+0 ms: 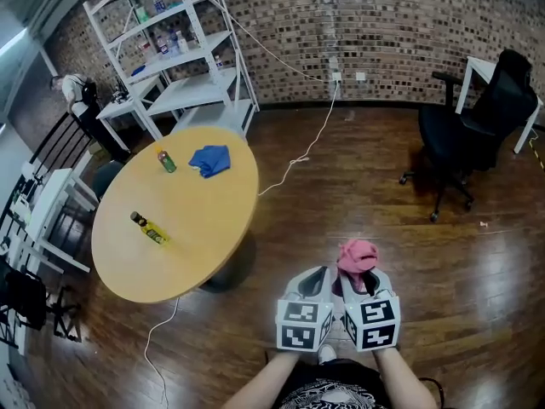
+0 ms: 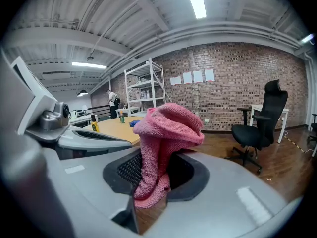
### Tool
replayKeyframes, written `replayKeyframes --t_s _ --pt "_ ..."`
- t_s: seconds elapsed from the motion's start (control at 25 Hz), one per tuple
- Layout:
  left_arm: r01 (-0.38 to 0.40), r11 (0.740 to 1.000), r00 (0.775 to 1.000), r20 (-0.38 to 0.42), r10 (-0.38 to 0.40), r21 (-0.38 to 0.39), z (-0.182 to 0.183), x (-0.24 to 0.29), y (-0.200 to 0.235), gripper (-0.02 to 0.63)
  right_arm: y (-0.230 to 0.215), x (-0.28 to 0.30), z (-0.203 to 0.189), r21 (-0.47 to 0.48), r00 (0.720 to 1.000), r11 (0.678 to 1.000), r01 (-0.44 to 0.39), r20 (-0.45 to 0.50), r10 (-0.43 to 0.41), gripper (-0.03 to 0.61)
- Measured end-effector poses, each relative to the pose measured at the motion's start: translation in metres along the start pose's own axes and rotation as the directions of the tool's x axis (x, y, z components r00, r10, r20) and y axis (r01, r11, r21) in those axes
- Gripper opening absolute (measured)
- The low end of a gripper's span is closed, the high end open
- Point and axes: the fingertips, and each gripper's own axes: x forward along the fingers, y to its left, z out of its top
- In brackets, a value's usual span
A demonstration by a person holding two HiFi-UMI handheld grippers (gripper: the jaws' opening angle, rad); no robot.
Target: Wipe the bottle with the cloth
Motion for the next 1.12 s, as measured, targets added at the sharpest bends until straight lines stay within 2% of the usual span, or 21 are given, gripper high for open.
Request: replayKeyframes --t_s 0.24,0.48,0.68,0.92,1.12 --pt "-0.031 0.998 1.0 0.0 0.031 -0.052 0.003 0.017 0.026 0.003 0.003 0.033 0.003 -0.029 0.999 0.999 -0.031 -0.037 0.03 0.11" --pt "-0.048 0.996 0.999 0.004 0.049 -0.072 0.005 0.025 0.047 0.003 0.012 0.059 0.01 -0.052 0.997 0.997 -0.056 -0.046 0.053 0.11" --pt "-0.095 0.991 0.995 0.015 0.097 -0.094 0.009 0.019 0.079 0.003 0.031 0.08 0.015 -0.067 0.994 0.993 -0.093 -0.056 0.089 0.11" --pt "-0.198 0.969 0.978 0.039 0.206 -0.15 0.008 -0.012 0.129 0.003 0.082 0.103 0.026 -0.114 0.979 0.973 -0.2 -0.059 0.194 0.11" --pt "-0.297 0.932 0.95 0.032 0.31 -0.208 -0.004 -0.045 0.179 0.003 0.145 0.124 0.028 -0.169 0.948 0.933 -0.318 -0.088 0.307 0.11"
